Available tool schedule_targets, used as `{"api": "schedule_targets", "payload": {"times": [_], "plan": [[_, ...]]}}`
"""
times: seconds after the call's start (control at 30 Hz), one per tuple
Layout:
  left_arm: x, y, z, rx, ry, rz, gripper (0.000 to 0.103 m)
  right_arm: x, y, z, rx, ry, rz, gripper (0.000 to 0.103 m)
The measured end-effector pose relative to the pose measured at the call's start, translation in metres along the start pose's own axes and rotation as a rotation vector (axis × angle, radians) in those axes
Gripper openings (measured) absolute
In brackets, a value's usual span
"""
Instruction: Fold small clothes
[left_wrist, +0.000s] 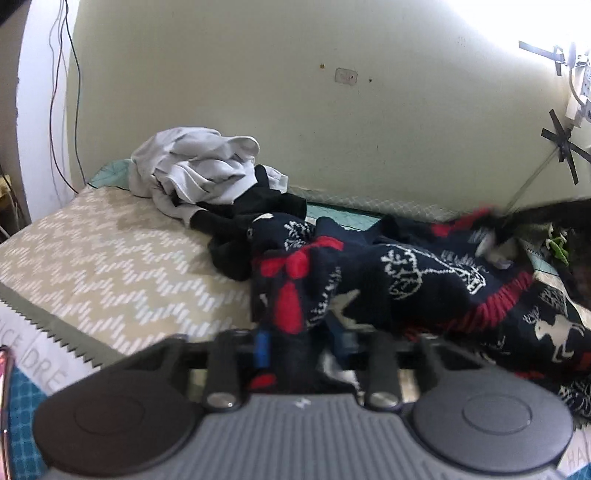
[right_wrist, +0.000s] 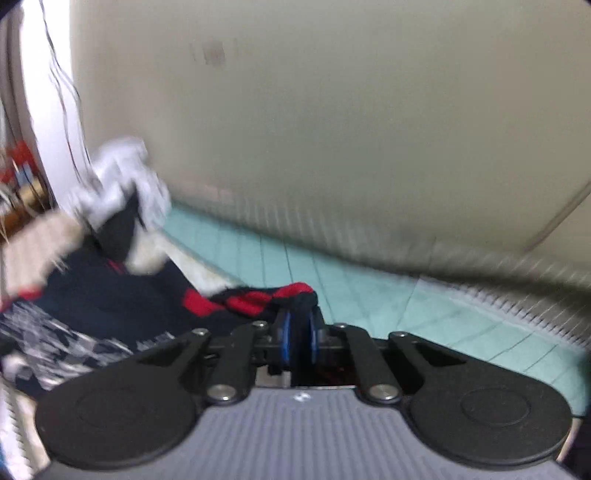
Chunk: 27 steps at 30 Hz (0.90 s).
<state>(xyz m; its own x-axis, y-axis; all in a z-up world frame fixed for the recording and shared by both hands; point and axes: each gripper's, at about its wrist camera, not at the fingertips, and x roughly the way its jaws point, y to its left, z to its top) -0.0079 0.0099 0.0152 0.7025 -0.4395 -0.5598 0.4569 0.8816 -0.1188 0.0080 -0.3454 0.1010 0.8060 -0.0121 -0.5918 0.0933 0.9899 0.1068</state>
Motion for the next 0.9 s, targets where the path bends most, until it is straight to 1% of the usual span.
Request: {"api": "schedule_targets", "payload": {"times": [0.1, 0.13, 0.17, 0.2, 0.33, 0.43, 0.47, 0.53, 0.63, 0.67, 0.73, 0.8, 0.87, 0.9], "plan": [[-0.019, 0.001, 0.012, -0.016, -0.057, -0.016, 0.017, -0.07, 0.012, 0.012, -0.014, -0.182, -0.018, 0.0], [-0.03, 0.002, 0.02, -0.027, -0.088, -0.028, 0.016, -0.094, 0.015, 0.019, -0.02, -0.242, -0.026, 0.0], [-0.043, 0.001, 0.028, -0.03, -0.13, -0.038, 0.013, -0.118, 0.019, 0.023, -0.028, -0.302, -0.038, 0.0], [-0.059, 0.0, 0.037, -0.028, -0.176, -0.041, 0.013, -0.147, 0.023, 0.028, -0.035, -0.371, -0.052, 0.0], [-0.139, -0.011, 0.076, 0.015, -0.377, -0.103, 0.011, -0.253, 0.038, 0.042, -0.035, -0.61, -0.07, 0.0], [-0.21, -0.031, 0.102, 0.08, -0.562, -0.097, 0.009, -0.334, 0.058, 0.042, -0.056, -0.795, -0.108, 0.0], [-0.23, -0.038, 0.111, 0.096, -0.593, -0.104, 0.009, -0.357, 0.063, 0.042, -0.061, -0.844, -0.126, 0.0], [-0.27, -0.05, 0.126, 0.117, -0.68, -0.123, 0.009, -0.407, 0.073, 0.041, -0.065, -0.934, -0.155, 0.0], [-0.313, -0.068, 0.141, 0.154, -0.798, -0.093, 0.009, -0.456, 0.092, 0.04, -0.105, -1.009, -0.201, 0.0], [-0.323, -0.073, 0.147, 0.16, -0.831, -0.079, 0.009, -0.469, 0.097, 0.041, -0.113, -1.024, -0.213, 0.0], [-0.332, -0.08, 0.163, 0.168, -0.87, -0.057, 0.009, -0.484, 0.103, 0.042, -0.114, -1.037, -0.216, 0.0], [-0.32, -0.084, 0.183, 0.168, -0.862, -0.044, 0.009, -0.487, 0.103, 0.044, -0.12, -1.039, -0.239, 0.0], [-0.288, -0.086, 0.203, 0.17, -0.81, -0.04, 0.009, -0.477, 0.096, 0.045, -0.113, -1.02, -0.26, 0.0], [-0.264, -0.086, 0.211, 0.171, -0.777, -0.035, 0.009, -0.465, 0.088, 0.046, -0.1, -0.999, -0.26, 0.0]]}}
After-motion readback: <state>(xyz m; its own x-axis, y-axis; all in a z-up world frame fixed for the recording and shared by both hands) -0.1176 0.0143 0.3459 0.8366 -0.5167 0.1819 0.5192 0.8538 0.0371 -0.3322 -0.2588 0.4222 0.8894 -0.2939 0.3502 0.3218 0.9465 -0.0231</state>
